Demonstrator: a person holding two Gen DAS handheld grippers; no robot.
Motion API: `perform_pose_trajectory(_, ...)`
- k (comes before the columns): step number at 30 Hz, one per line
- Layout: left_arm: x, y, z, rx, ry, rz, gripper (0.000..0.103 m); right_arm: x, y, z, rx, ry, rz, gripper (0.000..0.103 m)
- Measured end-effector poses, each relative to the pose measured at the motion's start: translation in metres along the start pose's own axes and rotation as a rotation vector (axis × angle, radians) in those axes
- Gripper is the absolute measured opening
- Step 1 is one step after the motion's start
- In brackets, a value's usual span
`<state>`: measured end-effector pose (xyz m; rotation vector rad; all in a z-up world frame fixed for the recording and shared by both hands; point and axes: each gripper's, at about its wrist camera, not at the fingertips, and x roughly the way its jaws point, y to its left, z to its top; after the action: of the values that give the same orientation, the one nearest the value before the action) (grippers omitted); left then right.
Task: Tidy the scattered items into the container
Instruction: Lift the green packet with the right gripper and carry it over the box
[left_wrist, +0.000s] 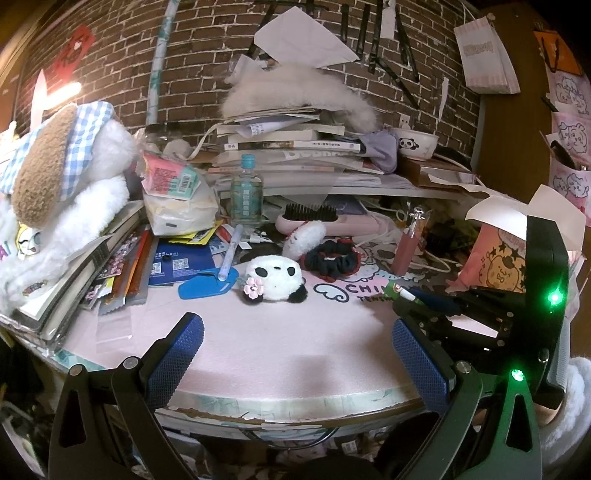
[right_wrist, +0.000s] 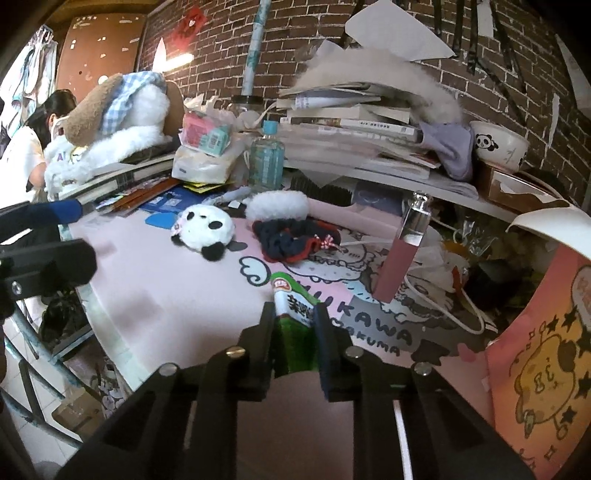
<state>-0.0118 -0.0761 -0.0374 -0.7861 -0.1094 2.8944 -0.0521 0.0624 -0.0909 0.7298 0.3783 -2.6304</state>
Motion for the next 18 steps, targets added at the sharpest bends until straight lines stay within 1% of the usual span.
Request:
perform_pose_trajectory(3,-0.001,0.000,0.001,-0.001,-0.003,-0.004,0.102,-0.002,0.000,0.001,0.001,-0.003,-0.001,0.014)
perform_pose_trajectory(8,-0.001,0.000,0.002,-0.005,-0.004,-0.007,0.102,-0.008,-0.009,0.005,0.065,0.003,0.063,0.013)
perform_pose_trajectory(12,-0.002,-0.001,0.002,0.001,-0.003,-0.005,0.102,-0.006,-0.014,0.007,0.092,0.015,0.064,0.012)
perform_pose_trajectory(15,-0.002,-0.003,0.003,0.002,-0.004,-0.008,0.102,0.002,-0.017,0.007,0.105,0.043,0.057,0.015)
perform_pose_trajectory(18,-0.002,-0.003,0.002,0.000,-0.004,-0.009,0.102,0.003,-0.018,0.007,0.106,0.042,0.044,0.015)
